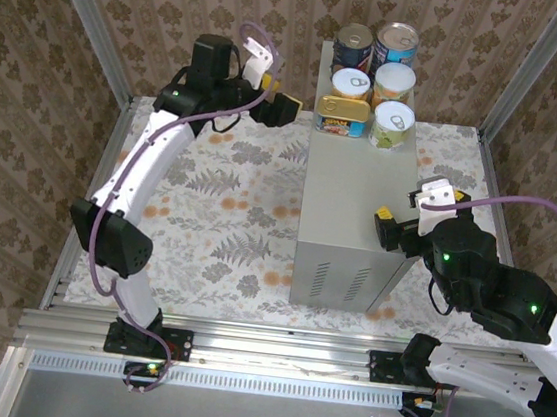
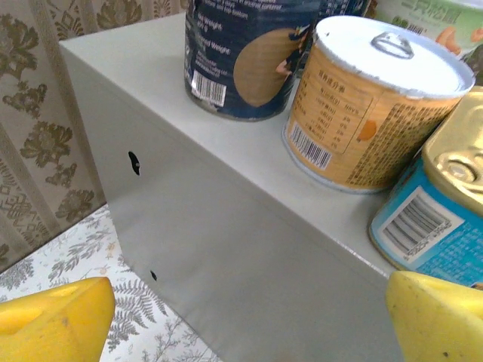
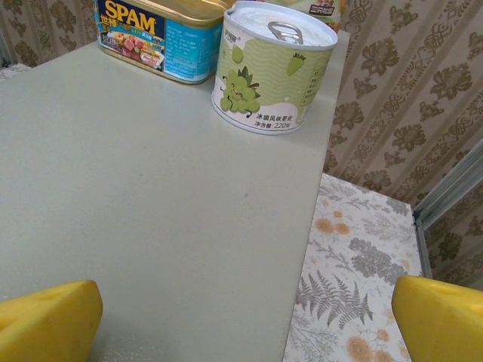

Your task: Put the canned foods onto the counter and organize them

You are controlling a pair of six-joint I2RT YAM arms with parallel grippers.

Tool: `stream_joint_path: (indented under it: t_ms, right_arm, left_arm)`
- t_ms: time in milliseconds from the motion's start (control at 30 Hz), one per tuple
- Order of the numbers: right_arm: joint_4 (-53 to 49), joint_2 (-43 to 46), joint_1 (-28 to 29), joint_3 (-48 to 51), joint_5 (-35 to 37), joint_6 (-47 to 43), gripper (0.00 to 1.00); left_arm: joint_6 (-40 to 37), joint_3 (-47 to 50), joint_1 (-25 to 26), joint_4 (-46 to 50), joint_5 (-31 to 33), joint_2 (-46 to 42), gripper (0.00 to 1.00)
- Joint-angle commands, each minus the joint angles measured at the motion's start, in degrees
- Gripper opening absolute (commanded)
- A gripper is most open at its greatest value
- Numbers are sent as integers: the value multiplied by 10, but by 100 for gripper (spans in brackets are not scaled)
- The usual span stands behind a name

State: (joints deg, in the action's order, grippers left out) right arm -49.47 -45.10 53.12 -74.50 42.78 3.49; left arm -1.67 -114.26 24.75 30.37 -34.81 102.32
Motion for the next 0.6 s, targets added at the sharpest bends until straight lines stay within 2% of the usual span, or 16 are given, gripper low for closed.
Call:
stream_joint_path:
  t_ms: [0,567]
  right_arm:
    - [6,3,-2,-7,-4,16,100]
    - [3,10,-2,-8,-3,13,100]
  left_arm:
    - [9,-34,7,2,-17,16,94]
    - [1,-62,41,23,-32,37,94]
